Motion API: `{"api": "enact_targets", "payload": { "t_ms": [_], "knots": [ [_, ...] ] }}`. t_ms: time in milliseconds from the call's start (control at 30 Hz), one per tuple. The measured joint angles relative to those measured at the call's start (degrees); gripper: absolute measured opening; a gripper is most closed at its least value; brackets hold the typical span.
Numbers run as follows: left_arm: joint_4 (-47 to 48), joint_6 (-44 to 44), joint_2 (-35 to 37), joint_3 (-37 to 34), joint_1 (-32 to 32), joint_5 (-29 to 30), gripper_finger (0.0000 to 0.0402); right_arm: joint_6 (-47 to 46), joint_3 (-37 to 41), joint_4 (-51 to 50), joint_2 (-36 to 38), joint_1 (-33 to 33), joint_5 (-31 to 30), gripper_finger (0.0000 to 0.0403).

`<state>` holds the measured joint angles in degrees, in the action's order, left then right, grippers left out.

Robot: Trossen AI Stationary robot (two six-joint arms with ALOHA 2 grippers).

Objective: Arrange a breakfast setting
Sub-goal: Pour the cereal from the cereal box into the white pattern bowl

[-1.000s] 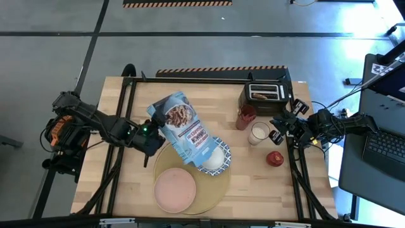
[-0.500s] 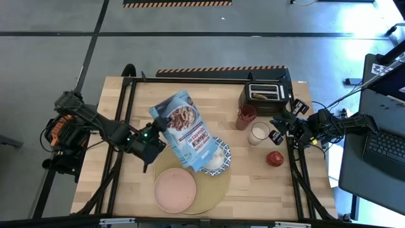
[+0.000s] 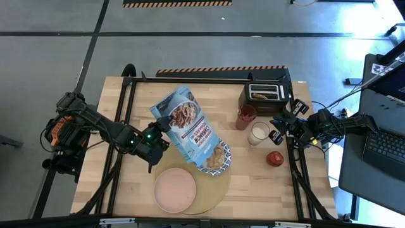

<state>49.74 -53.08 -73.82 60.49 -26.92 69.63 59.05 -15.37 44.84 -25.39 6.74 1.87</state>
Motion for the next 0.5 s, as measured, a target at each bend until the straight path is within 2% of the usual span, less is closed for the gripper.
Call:
{"api": "enact_targets", "payload": {
  "t_ms": [500],
  "knots": [
    [0.4,0.0,0.0,0.0,-1.7,-0.4,0.0165,0.0,0.0,0.0,0.0,0.0,0.0,0.0037]
  ]
}}
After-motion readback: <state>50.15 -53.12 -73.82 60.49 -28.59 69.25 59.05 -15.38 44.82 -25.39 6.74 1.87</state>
